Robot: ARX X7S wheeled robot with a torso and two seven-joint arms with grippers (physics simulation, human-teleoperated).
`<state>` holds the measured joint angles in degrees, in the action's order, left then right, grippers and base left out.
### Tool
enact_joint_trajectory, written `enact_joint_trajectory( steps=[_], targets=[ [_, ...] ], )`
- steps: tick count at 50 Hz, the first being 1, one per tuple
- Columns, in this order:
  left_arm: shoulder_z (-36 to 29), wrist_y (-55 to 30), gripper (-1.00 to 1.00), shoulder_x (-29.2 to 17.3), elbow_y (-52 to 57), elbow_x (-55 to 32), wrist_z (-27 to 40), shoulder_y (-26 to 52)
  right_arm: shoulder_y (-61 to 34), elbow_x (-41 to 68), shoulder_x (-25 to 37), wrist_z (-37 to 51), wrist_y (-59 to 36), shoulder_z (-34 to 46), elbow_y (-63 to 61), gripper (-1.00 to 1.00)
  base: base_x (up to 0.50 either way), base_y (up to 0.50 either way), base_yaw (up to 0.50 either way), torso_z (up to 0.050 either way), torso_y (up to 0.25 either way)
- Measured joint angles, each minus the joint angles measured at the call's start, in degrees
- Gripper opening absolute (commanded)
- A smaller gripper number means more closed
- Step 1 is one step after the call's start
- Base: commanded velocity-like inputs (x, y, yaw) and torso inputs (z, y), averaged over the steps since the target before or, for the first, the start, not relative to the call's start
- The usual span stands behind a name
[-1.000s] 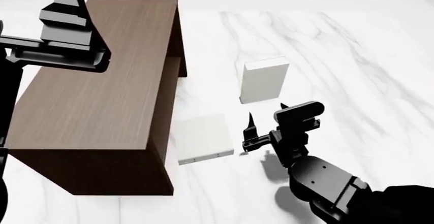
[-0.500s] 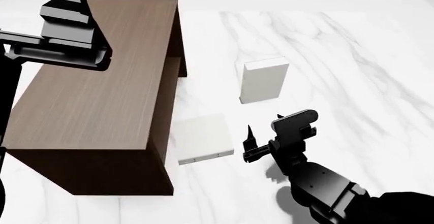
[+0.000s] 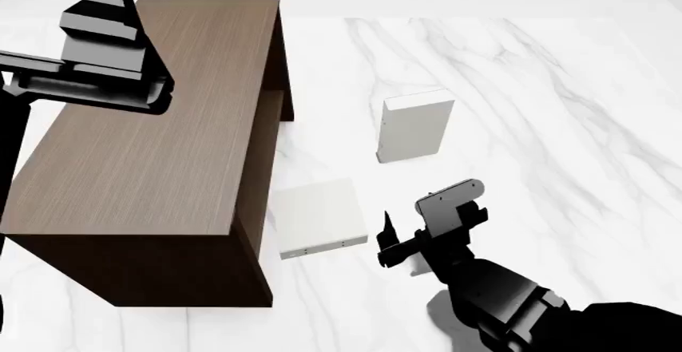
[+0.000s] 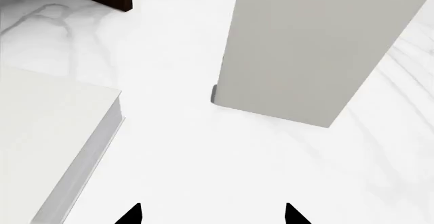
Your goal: Pick up the book on the right and place it under the cabinet shelf.
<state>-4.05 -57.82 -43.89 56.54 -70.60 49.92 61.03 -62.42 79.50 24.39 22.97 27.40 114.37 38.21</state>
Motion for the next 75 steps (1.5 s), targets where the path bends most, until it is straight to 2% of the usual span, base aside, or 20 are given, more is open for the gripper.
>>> enact_joint_trajectory(
  steps=[30, 75],
  targets=[
    [-0.2, 1.3, 1.00, -1.3, 0.3, -1.3, 1.0, 0.3, -1.0, 1.6, -4.0, -4.6, -6.9, -1.9, 6.0, 1.00, 0.00, 0.00, 0.00, 0.000, -0.001],
    [-1.9, 2.3, 1.00, -2.4, -0.1, -3.3, 1.9, 3.3, -2.1, 1.5, -3.9, -3.2, -9.4, -1.8, 2.5, 1.00, 0.00, 0.00, 0.00, 0.000, -0.001]
  ],
)
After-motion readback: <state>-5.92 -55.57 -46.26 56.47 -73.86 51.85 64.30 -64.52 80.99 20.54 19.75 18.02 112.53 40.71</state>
